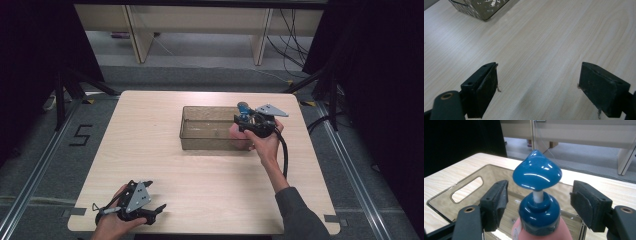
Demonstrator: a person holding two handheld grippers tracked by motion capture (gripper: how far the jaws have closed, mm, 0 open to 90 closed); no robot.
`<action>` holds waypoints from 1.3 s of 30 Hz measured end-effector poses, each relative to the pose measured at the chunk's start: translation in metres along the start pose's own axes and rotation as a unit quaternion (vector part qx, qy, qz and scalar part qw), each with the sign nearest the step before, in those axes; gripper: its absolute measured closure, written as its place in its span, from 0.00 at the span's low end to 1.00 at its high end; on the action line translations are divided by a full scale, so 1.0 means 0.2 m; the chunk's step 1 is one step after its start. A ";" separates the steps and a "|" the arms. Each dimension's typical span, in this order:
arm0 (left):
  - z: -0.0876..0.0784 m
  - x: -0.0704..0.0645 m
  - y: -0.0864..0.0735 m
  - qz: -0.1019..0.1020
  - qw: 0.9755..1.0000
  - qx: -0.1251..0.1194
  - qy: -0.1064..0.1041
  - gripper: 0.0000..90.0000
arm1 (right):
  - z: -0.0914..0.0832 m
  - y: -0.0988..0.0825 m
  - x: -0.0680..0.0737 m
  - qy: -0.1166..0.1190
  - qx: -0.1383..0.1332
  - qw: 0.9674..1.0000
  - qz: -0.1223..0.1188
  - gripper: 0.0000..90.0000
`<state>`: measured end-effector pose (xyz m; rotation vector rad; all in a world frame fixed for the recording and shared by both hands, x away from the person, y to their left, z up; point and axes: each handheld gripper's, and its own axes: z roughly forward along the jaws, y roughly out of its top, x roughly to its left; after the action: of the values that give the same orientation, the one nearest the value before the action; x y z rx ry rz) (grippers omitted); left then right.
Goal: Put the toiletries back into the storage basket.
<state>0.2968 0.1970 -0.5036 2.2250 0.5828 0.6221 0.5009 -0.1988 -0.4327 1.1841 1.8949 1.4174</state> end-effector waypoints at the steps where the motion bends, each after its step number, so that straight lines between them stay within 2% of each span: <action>1: 0.00 0.00 0.00 0.000 1.000 0.000 0.000 0.17 | 0.00 0.00 0.00 -0.003 0.002 1.000 -0.001 0.34; 4: 0.00 0.00 0.00 0.001 1.000 0.001 0.000 0.17 | -0.01 0.00 -0.01 -0.003 -0.005 1.000 -0.008 0.33; 5: 0.00 0.00 0.00 0.001 1.000 0.001 0.000 0.17 | -0.02 0.00 0.00 -0.001 0.001 1.000 0.004 0.33; 7: 0.00 0.00 0.00 0.000 1.000 0.000 0.000 0.17 | -0.02 0.00 0.00 -0.001 -0.003 1.000 -0.002 0.33; 8: 0.00 0.00 0.00 0.000 1.000 0.000 0.000 0.17 | -0.03 0.00 0.01 -0.001 0.000 1.000 0.008 0.33; 9: 0.00 0.00 0.00 0.000 1.000 0.000 0.000 0.17 | -0.03 0.01 0.00 0.001 -0.007 1.000 -0.006 0.33; 11: 0.00 0.00 0.00 0.007 1.000 0.006 0.000 0.17 | -0.04 0.01 0.02 0.002 -0.007 1.000 -0.005 0.33; 14: 0.00 0.00 0.00 0.000 1.000 0.002 0.000 0.17 | -0.04 0.02 0.02 -0.002 -0.011 1.000 -0.023 0.32; 15: 0.00 0.00 0.00 0.001 1.000 0.003 0.001 0.17 | -0.04 0.02 0.02 -0.004 -0.005 1.000 -0.023 0.31; 16: 0.00 0.00 0.00 0.001 1.000 0.003 0.001 0.17 | -0.04 0.02 0.02 0.003 -0.008 1.000 -0.021 0.30; 19: 0.00 0.00 0.00 -0.002 1.000 0.000 0.000 0.17 | -0.04 0.01 0.01 -0.003 -0.004 1.000 -0.017 0.29; 25: -0.01 0.00 0.00 -0.001 1.000 0.000 0.000 0.17 | -0.05 0.01 0.03 0.004 -0.003 1.000 0.003 0.27; 27: -0.01 0.00 0.00 0.000 1.000 0.000 0.000 0.17 | -0.05 0.01 0.02 0.001 -0.004 1.000 -0.007 0.27; 30: -0.01 -0.01 0.00 -0.001 1.000 -0.001 0.000 0.17 | -0.06 0.01 0.01 -0.002 0.000 1.000 -0.001 0.27; 33: -0.01 -0.01 0.00 -0.001 1.000 -0.001 0.000 0.17 | -0.07 0.01 0.00 -0.002 -0.005 1.000 -0.007 0.27; 36: -0.01 -0.01 0.00 -0.001 1.000 -0.002 0.000 0.17 | -0.08 0.01 0.01 -0.001 -0.006 1.000 0.005 0.26; 37: -0.01 -0.01 0.00 -0.001 1.000 -0.002 0.000 0.17 | -0.08 0.01 0.00 0.001 -0.007 1.000 -0.007 0.26; 38: -0.01 -0.01 0.00 -0.001 1.000 -0.002 0.000 0.17 | -0.08 0.01 0.00 -0.009 -0.008 1.000 -0.013 0.27; 39: -0.01 -0.01 0.00 -0.001 1.000 -0.002 0.000 0.17 | -0.08 0.01 0.01 0.002 -0.002 1.000 -0.004 0.27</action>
<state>0.2953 0.1965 -0.5027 2.2198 0.5830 0.6218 0.4874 -0.2054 -0.4252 1.1724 1.8960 1.4194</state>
